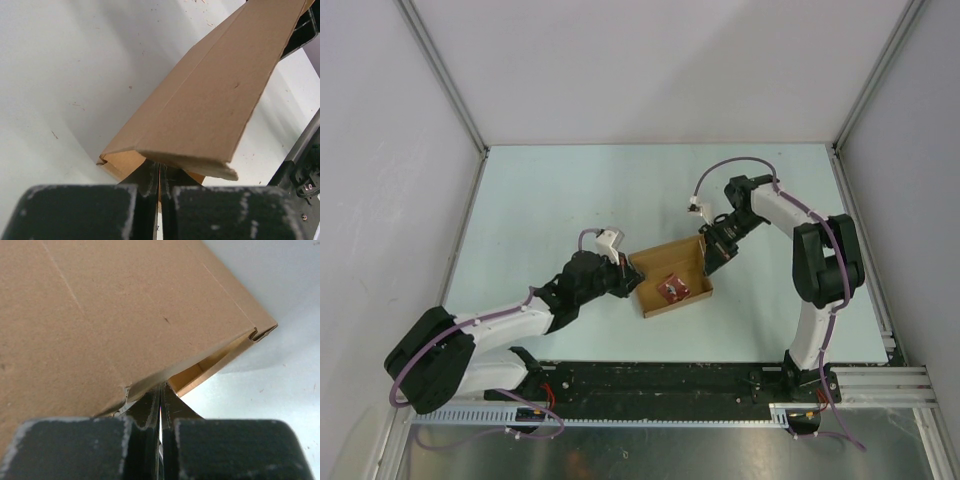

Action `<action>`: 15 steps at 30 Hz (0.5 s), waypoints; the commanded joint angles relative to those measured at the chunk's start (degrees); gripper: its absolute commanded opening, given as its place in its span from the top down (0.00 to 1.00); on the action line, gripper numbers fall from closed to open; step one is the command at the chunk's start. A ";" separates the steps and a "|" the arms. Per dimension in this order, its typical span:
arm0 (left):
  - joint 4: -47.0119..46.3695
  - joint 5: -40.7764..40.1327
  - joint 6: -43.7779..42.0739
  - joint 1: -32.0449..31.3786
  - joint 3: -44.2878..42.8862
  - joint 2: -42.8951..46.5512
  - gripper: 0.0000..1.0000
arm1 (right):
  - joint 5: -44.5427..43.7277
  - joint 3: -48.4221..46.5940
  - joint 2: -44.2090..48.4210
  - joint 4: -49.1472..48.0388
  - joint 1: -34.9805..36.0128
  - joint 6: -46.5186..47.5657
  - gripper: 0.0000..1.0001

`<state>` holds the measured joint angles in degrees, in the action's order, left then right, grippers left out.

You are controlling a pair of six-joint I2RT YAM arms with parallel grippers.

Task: Fold the paper box

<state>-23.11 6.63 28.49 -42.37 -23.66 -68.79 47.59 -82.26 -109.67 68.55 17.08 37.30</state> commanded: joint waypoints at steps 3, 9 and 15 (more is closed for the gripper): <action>-3.69 0.49 0.78 -0.52 -0.07 -0.02 1.00 | 4.09 1.66 -0.20 -6.41 2.25 -4.85 1.00; -3.87 0.40 0.78 -0.61 -0.07 -0.02 1.00 | 5.66 2.89 0.68 -9.84 2.43 -6.27 1.00; -3.87 0.92 0.69 -0.61 0.28 0.24 1.00 | 4.88 3.16 1.39 -10.46 1.99 -6.28 1.00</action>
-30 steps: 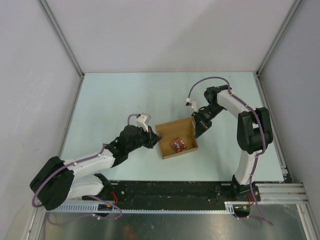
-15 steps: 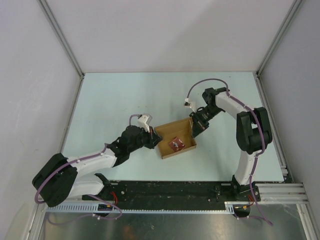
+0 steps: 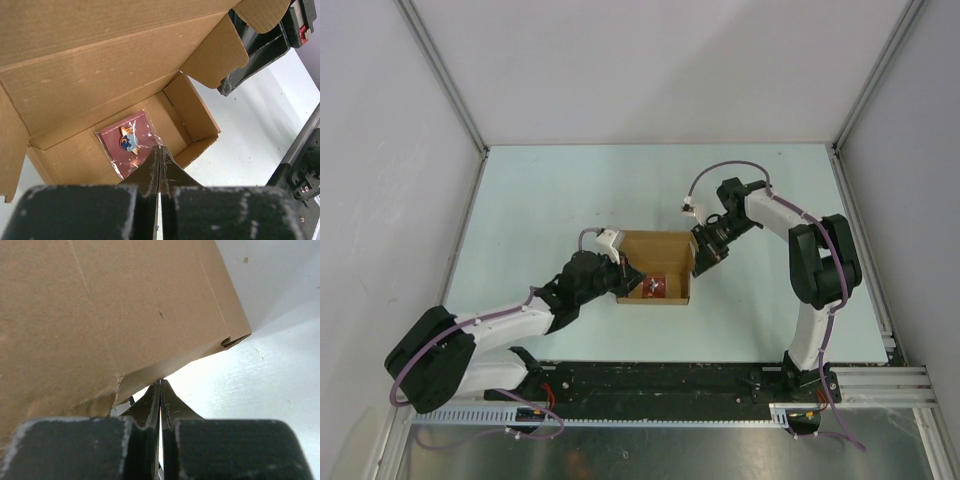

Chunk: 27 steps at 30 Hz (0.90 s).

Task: Fold the paper box

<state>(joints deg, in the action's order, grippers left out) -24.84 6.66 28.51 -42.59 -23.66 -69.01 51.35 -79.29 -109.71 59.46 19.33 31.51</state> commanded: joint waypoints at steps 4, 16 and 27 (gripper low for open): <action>-2.05 2.04 0.58 -0.56 1.51 3.09 1.00 | 0.24 0.18 3.00 -0.66 -2.54 0.57 1.00; -2.05 4.18 -3.11 -1.80 10.29 28.39 1.00 | -12.49 0.18 9.60 -12.32 -14.05 -6.80 1.00; 3.30 -15.51 -6.71 -1.62 11.62 42.19 1.00 | -14.80 0.10 9.17 -39.57 -28.72 -24.55 1.00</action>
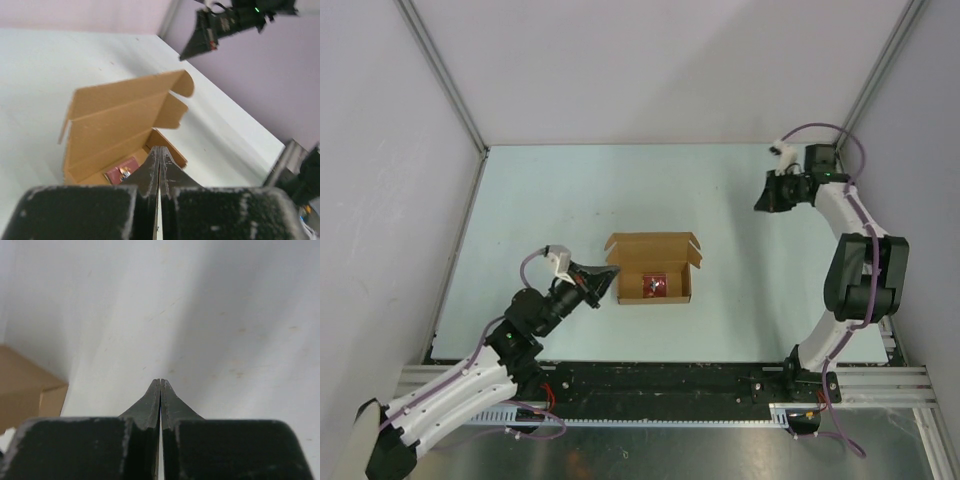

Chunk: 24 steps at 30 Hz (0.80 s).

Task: Fold the paper box

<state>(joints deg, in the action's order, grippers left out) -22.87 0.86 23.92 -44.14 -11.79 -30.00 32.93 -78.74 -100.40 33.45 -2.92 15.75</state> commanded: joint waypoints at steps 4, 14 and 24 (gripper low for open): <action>2.92 -13.69 -3.09 0.11 -1.48 4.07 1.00 | -7.67 -0.54 1.59 -17.89 -8.34 -10.48 1.00; 7.05 -19.16 -2.49 7.64 -5.26 -0.76 1.00 | -1.57 -0.10 5.57 -26.42 -12.38 -17.17 1.00; 5.04 -5.36 2.53 23.66 -5.26 -11.63 1.00 | 10.05 0.87 1.44 -11.95 -6.41 -2.94 1.00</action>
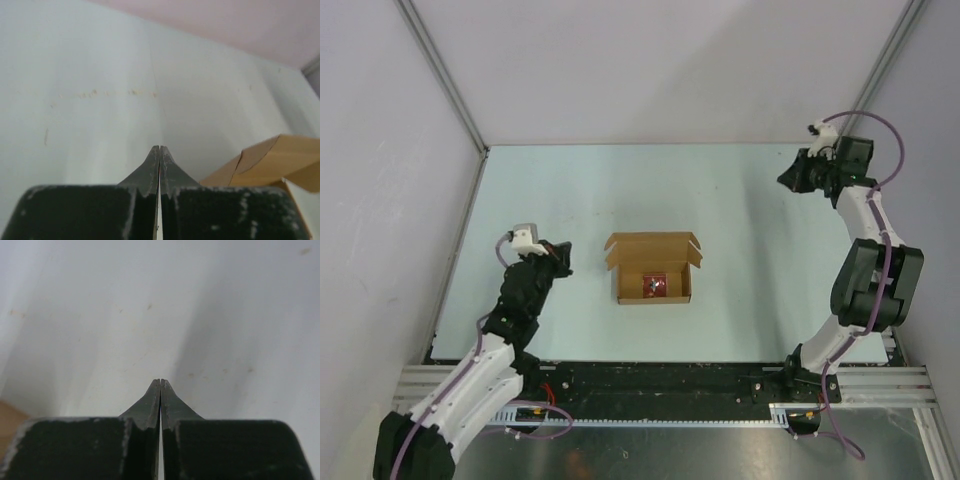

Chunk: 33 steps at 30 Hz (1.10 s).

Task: Fold the paper box

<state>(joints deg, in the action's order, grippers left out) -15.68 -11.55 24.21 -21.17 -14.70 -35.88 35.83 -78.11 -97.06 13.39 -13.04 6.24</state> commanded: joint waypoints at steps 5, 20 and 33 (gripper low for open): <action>-10.23 14.07 3.30 0.60 -0.86 -13.15 1.00 | 17.65 3.83 -1.91 13.76 9.16 14.48 1.00; -20.17 24.81 3.48 0.60 -4.55 -28.72 1.00 | 19.71 5.95 -6.92 22.27 21.12 22.14 1.00; -21.06 28.07 3.57 -3.09 -2.53 -26.08 1.00 | 24.46 5.86 -5.60 33.01 24.11 31.11 1.00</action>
<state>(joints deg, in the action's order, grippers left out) -34.48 14.44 27.05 -23.29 -17.04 -62.57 56.97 -72.01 -103.94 42.70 10.66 34.20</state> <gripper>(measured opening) 0.003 0.009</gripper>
